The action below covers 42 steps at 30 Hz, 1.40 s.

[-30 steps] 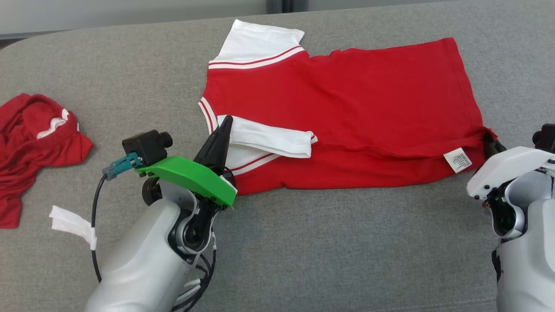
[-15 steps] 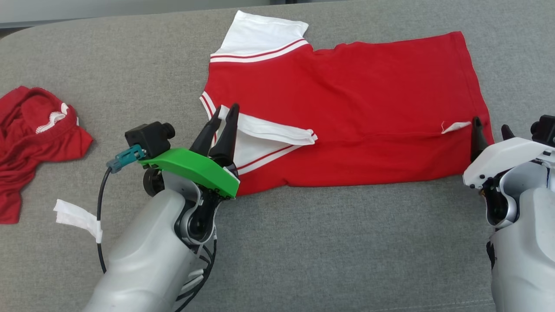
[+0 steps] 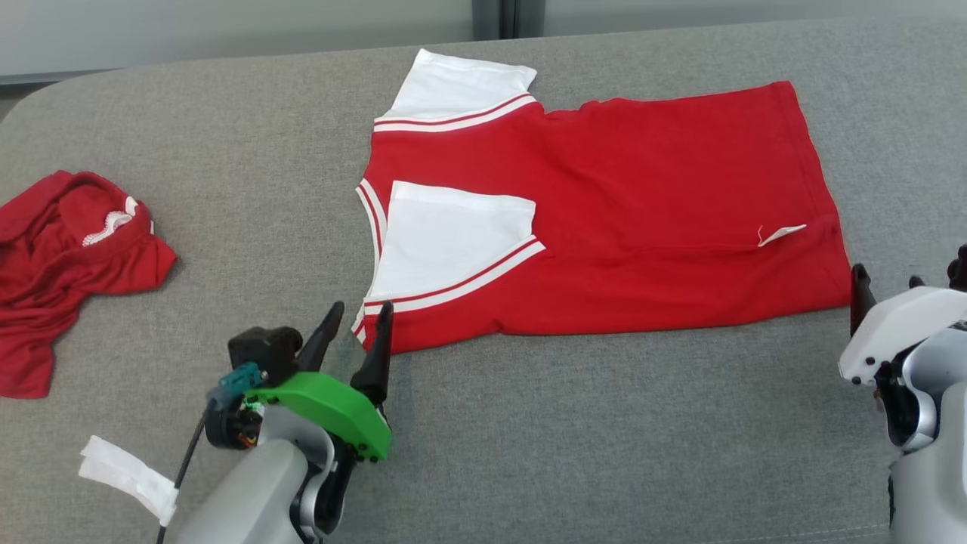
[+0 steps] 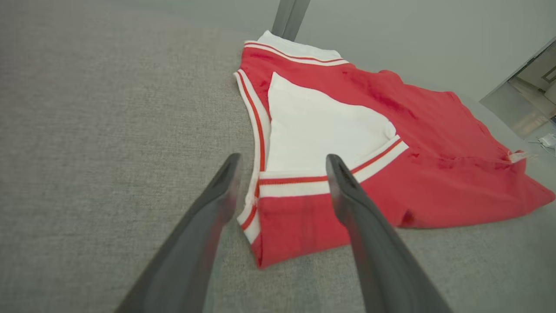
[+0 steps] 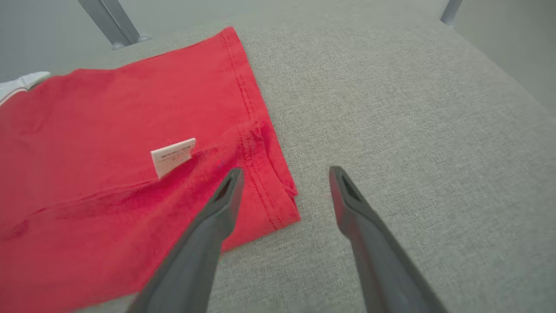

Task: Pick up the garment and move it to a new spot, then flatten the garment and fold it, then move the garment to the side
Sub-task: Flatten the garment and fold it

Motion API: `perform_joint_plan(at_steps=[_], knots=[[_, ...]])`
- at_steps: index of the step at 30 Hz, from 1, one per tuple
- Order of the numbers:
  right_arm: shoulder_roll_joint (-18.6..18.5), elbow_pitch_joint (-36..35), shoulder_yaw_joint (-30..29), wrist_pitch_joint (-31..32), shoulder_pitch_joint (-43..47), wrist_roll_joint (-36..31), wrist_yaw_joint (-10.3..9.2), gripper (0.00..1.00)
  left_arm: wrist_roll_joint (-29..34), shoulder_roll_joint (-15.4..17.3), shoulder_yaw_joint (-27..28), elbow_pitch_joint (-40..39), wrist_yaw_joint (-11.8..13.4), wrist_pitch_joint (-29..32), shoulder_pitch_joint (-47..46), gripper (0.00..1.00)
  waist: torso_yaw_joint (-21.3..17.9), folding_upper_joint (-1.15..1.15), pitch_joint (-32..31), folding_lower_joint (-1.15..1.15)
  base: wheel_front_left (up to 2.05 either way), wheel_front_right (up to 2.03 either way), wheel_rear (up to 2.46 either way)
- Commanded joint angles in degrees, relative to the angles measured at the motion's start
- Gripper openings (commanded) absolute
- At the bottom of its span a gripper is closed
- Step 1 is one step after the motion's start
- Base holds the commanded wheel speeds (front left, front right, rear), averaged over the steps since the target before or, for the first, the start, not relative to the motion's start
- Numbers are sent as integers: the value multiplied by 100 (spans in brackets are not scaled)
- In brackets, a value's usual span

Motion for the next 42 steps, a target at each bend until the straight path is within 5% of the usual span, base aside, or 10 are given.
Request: perform_joint_plan(at_steps=[1,8,25,26,27,28,29,42], knots=[[-15,-82,-10,184,157,-93,-8,100,61,73,-58,6,94,32,104,100,-4,0,-21,0,0,0,0],[-18,-52,39,462,69,-75,-8,100,34,2,-155,108,308,284,212,100,-13,0,73,0,0,0,0],[-11,1100,-290,290,-702,-640,-8,100,-80,-158,-245,382,323,708,-202,100,75,0,547,0,0,0,0],[-9,1182,-246,276,-712,-618,-8,100,-104,-170,-255,408,299,751,-212,88,72,0,557,0,0,0,0],[-2,1232,-223,263,-717,-595,-8,98,-107,-171,-273,426,275,791,-218,27,68,0,564,0,0,0,0],[2,1270,-193,194,-737,-571,-7,43,-129,-171,-287,452,244,843,-219,0,62,0,569,0,0,0,0],[3,1287,-176,144,-754,-575,-7,0,-142,-168,-292,469,225,859,-215,0,58,0,570,0,0,0,0],[-24,751,24,50,-217,32,-10,0,-515,305,-4,-170,293,973,345,0,115,0,88,0,0,0,0]])
